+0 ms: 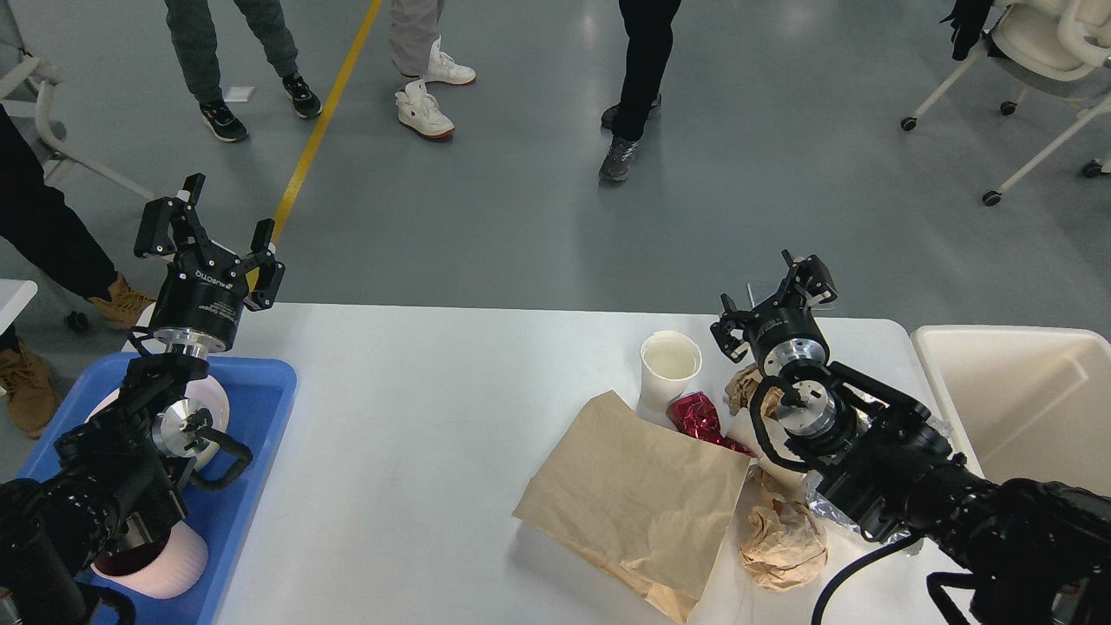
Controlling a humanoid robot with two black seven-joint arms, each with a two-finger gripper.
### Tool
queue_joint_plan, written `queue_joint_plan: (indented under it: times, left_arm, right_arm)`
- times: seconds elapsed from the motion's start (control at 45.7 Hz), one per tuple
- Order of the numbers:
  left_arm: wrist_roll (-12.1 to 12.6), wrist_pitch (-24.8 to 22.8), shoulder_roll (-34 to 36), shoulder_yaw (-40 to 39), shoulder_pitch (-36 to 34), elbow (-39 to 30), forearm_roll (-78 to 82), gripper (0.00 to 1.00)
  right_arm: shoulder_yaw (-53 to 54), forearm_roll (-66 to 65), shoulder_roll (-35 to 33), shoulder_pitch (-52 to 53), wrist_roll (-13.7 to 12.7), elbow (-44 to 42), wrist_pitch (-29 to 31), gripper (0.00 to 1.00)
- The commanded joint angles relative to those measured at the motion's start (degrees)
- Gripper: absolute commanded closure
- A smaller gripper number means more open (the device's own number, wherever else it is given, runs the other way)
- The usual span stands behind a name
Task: Tidy desktop
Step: 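Hold the left arm still and raise the right gripper, then reach the right gripper down to the brown paper bag and grasp it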
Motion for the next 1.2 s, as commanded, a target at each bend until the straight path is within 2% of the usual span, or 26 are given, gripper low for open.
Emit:
queue_joint_plan:
  times: [0.0,0.285,0.416,0.547,0.897,1.051,1.182]
  left_arm:
    - [0.0,0.1,0.0,0.0,0.0,0.0,0.0,0.04]
    - [0.0,0.0,0.0,0.0,0.0,0.1,0.0,0.04]
    - [0.0,0.0,0.0,0.0,0.0,0.1,0.0,0.04]
    - [0.0,0.0,-0.1,0.0,0.0,0.1,0.0,0.04]
    - [0.0,0.0,0.0,0.0,0.0,0.0,0.0,0.04]
    - [0.0,0.0,0.0,0.0,0.0,0.0,0.0,0.04]
    - [0.0,0.0,0.0,0.0,0.0,0.1,0.0,0.04]
  right_arm:
    - [-0.1,0.1,-0.2,2.4,0.0,0.0,0.0,0.0]
    - [0.1,0.1,-3.7,5.3,0.0,-0.2,0.2,0.0]
    - [0.5,0.1,-7.5,6.5,0.0,-0.1,0.6,0.0]
    - [-0.2,0.0,-9.1,8.1,0.5,-0.5,3.8,0.0]
    - [-0.3,-1.9,-21.0,9.9,0.3,2.0,6.2,0.0]
    - [-6.8,-12.1,-23.2,11.5,0.3,5.4,6.8,0.0]
    - [-18.5,-21.7,-24.4,14.4,0.1,8.8,6.8,0.0]
